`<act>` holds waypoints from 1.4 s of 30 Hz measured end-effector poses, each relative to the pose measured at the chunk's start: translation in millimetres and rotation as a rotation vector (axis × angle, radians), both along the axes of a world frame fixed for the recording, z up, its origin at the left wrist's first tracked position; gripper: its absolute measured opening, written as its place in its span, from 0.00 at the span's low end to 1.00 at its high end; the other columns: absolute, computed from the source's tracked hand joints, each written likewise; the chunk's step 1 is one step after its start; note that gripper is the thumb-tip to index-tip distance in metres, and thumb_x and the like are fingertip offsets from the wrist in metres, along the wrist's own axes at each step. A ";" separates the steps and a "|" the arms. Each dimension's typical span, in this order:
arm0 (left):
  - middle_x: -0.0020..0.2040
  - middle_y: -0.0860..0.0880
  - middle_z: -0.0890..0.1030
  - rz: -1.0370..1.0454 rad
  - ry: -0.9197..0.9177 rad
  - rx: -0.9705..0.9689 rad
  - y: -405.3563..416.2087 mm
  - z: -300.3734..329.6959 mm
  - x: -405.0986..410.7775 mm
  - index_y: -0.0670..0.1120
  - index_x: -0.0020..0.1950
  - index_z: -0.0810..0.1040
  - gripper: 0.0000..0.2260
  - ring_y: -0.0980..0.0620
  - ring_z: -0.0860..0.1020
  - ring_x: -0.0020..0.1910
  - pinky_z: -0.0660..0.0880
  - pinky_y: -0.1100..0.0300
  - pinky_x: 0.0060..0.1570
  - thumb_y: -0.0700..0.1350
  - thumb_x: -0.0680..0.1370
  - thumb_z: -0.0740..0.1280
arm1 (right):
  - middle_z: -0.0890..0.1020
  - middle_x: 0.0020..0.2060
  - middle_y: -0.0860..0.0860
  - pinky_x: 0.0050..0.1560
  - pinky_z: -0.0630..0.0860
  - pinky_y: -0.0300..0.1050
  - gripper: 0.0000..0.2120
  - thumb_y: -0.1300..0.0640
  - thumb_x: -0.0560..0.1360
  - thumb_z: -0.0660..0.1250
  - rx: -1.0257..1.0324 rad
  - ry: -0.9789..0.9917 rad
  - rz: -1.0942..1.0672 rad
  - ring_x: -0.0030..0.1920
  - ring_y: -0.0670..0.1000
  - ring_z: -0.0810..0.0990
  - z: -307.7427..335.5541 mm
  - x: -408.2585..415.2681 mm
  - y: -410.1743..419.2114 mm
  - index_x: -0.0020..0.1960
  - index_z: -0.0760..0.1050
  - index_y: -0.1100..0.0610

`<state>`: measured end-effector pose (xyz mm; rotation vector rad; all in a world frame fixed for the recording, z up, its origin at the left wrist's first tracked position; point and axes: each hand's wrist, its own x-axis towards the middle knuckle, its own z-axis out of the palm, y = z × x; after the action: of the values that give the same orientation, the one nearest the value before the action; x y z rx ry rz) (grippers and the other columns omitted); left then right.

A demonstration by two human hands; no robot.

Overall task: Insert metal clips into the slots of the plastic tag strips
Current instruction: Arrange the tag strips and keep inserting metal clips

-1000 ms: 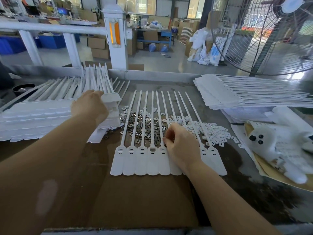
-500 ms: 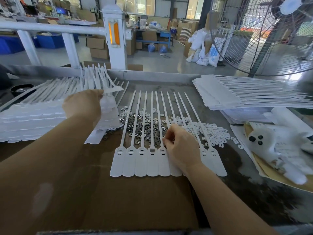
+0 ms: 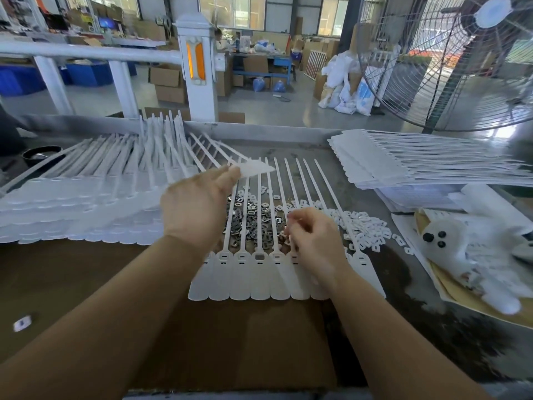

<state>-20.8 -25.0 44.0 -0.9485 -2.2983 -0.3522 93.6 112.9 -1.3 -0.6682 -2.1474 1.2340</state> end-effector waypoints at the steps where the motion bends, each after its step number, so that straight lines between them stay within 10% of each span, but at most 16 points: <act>1: 0.56 0.53 0.82 -0.051 0.027 0.000 -0.2 -3.4 9.6 0.52 0.62 0.78 0.24 0.50 0.81 0.34 0.69 0.65 0.28 0.31 0.70 0.70 | 0.82 0.40 0.49 0.36 0.77 0.35 0.07 0.56 0.79 0.60 -0.122 0.062 -0.008 0.39 0.44 0.81 4.1 0.2 1.2 0.50 0.76 0.54; 9: 0.49 0.44 0.84 -0.278 0.109 0.041 10.6 -36.6 44.4 0.42 0.52 0.84 0.19 0.47 0.83 0.47 0.79 0.51 0.46 0.29 0.63 0.72 | 0.85 0.38 0.57 0.35 0.80 0.43 0.24 0.38 0.77 0.55 -0.769 0.013 0.089 0.40 0.54 0.85 30.3 0.3 12.2 0.46 0.79 0.56; 12: 0.49 0.45 0.84 -0.323 0.106 0.002 12.1 -37.7 50.8 0.43 0.51 0.84 0.16 0.48 0.83 0.47 0.80 0.52 0.45 0.35 0.69 0.61 | 0.85 0.41 0.57 0.34 0.79 0.42 0.15 0.50 0.75 0.67 -0.811 0.005 0.105 0.41 0.54 0.85 34.9 4.0 16.5 0.52 0.78 0.61; 16: 0.50 0.44 0.84 -0.341 0.082 -0.093 11.6 -38.3 58.6 0.43 0.52 0.84 0.19 0.46 0.83 0.48 0.80 0.51 0.45 0.33 0.62 0.76 | 0.83 0.47 0.59 0.39 0.81 0.43 0.12 0.71 0.74 0.64 -0.818 0.037 0.056 0.46 0.55 0.84 34.2 9.1 20.3 0.57 0.76 0.65; 20: 0.58 0.46 0.81 -0.243 -0.037 -0.181 12.5 -33.9 63.9 0.46 0.61 0.79 0.28 0.47 0.80 0.57 0.76 0.54 0.54 0.38 0.61 0.79 | 0.82 0.49 0.61 0.36 0.81 0.43 0.14 0.73 0.73 0.62 -0.773 0.058 0.016 0.45 0.56 0.83 37.4 17.9 24.2 0.58 0.74 0.65; 25: 0.78 0.50 0.51 -0.089 -0.143 -0.337 8.5 -40.6 51.7 0.56 0.76 0.41 0.31 0.48 0.50 0.76 0.46 0.49 0.73 0.42 0.80 0.55 | 0.81 0.47 0.60 0.32 0.80 0.43 0.14 0.74 0.73 0.62 -0.742 0.067 -0.073 0.42 0.55 0.83 38.5 34.4 39.5 0.58 0.73 0.65; 36: 0.76 0.51 0.54 -0.246 -0.238 -0.446 7.5 -45.0 54.7 0.63 0.73 0.36 0.35 0.47 0.54 0.74 0.52 0.43 0.72 0.43 0.79 0.57 | 0.78 0.40 0.50 0.28 0.78 0.38 0.12 0.72 0.71 0.64 -0.490 -0.046 -0.228 0.40 0.50 0.80 28.4 73.8 47.9 0.49 0.75 0.59; 42: 0.72 0.51 0.57 -0.306 -0.240 -0.475 3.3 -51.6 58.3 0.62 0.73 0.37 0.29 0.47 0.57 0.71 0.55 0.44 0.71 0.52 0.81 0.53 | 0.77 0.48 0.49 0.49 0.73 0.44 0.19 0.63 0.68 0.69 0.018 -0.427 -0.235 0.50 0.50 0.77 31.0 84.4 47.2 0.58 0.76 0.55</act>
<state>37.5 -21.7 -7.6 -1.5773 -2.5092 -0.0380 178.0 160.1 29.7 -1.2292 -2.3236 1.0118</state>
